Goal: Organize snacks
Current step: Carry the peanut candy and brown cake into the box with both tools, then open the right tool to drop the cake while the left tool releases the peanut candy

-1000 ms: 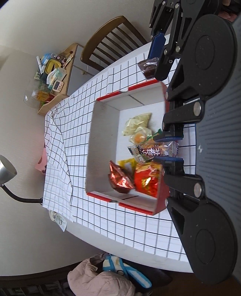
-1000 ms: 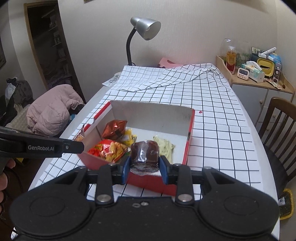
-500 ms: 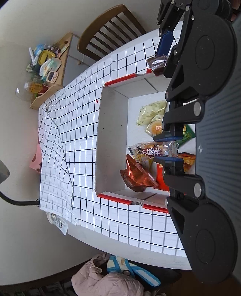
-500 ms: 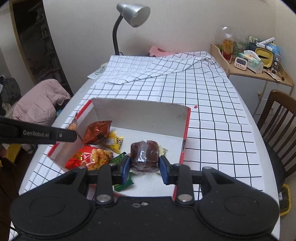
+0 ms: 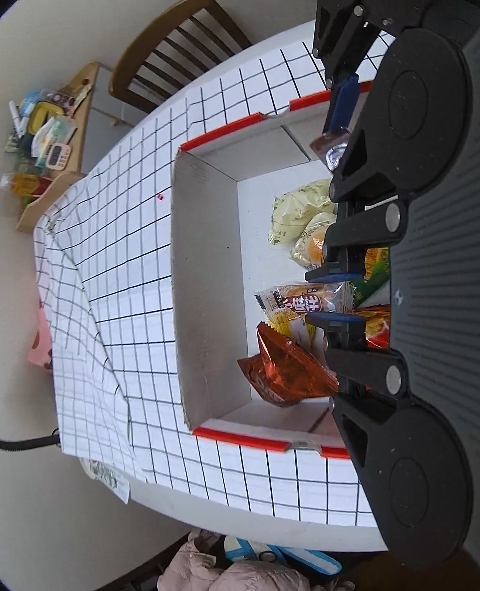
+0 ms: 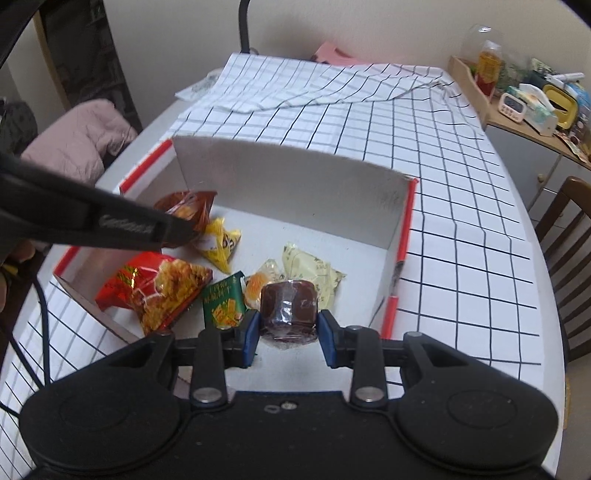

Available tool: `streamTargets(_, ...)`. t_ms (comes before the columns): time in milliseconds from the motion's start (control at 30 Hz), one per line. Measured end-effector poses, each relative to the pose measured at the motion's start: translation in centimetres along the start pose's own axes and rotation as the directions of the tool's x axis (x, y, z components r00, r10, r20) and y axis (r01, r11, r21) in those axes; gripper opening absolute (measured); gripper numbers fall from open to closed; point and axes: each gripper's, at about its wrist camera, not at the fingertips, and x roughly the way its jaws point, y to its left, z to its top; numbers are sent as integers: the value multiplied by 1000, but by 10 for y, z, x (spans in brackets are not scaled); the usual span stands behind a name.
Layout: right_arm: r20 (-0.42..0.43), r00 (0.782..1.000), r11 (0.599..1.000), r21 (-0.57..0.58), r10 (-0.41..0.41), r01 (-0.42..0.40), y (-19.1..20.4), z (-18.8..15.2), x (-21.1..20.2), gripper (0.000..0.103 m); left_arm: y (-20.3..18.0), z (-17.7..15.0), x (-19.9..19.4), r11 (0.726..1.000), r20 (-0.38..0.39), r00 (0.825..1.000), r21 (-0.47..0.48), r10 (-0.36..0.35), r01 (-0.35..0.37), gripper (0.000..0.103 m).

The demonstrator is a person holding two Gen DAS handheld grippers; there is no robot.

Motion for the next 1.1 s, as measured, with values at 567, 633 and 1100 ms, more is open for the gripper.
streamTargets(567, -92, 995, 996, -84, -30, 22, 15, 2, 43, 31, -13, 2, 57, 997, -105, 994, 82, 11, -3, 16)
streamTargets(633, -96, 995, 996, -85, -26, 18, 16, 2, 46, 32, -13, 2, 61, 996, -115, 993, 85, 12, -2, 16)
streamTargets(1100, -84, 996, 997, -77, -37, 31, 13, 1, 46, 36, -15, -8, 63, 997, -129, 992, 79, 10, 0, 16)
